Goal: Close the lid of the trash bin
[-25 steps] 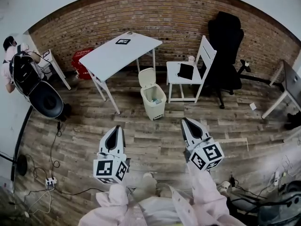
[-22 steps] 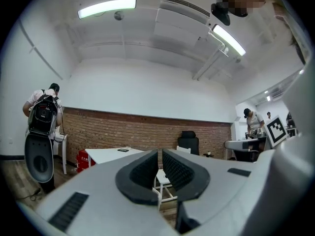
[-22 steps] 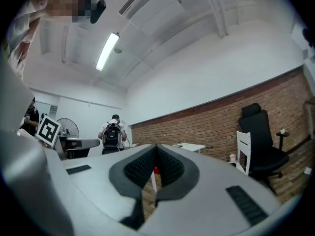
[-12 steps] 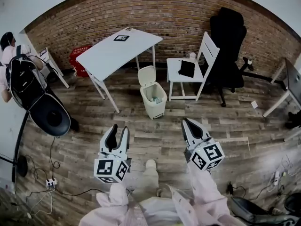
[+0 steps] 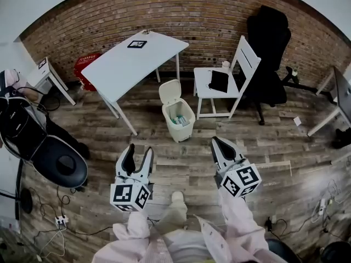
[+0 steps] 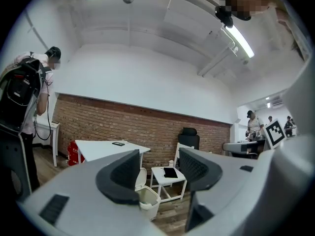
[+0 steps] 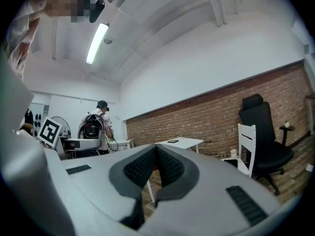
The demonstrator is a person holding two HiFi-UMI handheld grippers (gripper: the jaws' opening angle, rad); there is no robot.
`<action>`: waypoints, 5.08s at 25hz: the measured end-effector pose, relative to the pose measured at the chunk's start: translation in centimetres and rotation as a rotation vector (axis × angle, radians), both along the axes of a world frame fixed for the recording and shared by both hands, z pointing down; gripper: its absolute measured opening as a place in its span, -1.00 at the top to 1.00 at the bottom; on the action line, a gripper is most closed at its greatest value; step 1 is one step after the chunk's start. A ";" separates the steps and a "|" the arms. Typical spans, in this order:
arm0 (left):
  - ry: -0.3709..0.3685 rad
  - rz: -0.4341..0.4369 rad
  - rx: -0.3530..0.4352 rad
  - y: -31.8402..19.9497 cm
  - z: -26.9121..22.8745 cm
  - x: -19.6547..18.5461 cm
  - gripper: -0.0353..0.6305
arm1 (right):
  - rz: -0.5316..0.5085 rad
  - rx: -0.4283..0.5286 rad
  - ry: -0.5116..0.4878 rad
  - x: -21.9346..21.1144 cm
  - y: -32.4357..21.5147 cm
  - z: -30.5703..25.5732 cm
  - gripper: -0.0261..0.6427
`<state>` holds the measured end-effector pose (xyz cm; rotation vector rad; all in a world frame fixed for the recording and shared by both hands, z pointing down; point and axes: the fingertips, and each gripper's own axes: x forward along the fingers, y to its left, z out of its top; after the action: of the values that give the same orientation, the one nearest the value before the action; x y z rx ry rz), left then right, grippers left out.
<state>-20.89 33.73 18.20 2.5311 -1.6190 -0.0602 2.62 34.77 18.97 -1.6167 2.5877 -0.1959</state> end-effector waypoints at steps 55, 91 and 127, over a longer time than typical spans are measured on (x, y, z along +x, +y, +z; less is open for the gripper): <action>0.012 -0.053 -0.254 -40.2 11.7 6.3 0.15 | -0.111 -0.243 -0.015 5.5 -42.0 10.8 0.91; -0.246 0.129 -0.495 -57.8 36.1 6.3 0.03 | -0.154 -0.416 0.044 1.4 -54.7 32.4 0.91; -0.310 0.348 -0.551 -56.8 40.4 11.6 -0.02 | -0.097 -0.450 0.009 2.9 -52.5 34.7 0.91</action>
<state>-9.25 -23.08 58.61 2.3949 -1.0426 0.7361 5.50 -17.72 53.62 -1.6045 2.7714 -0.8322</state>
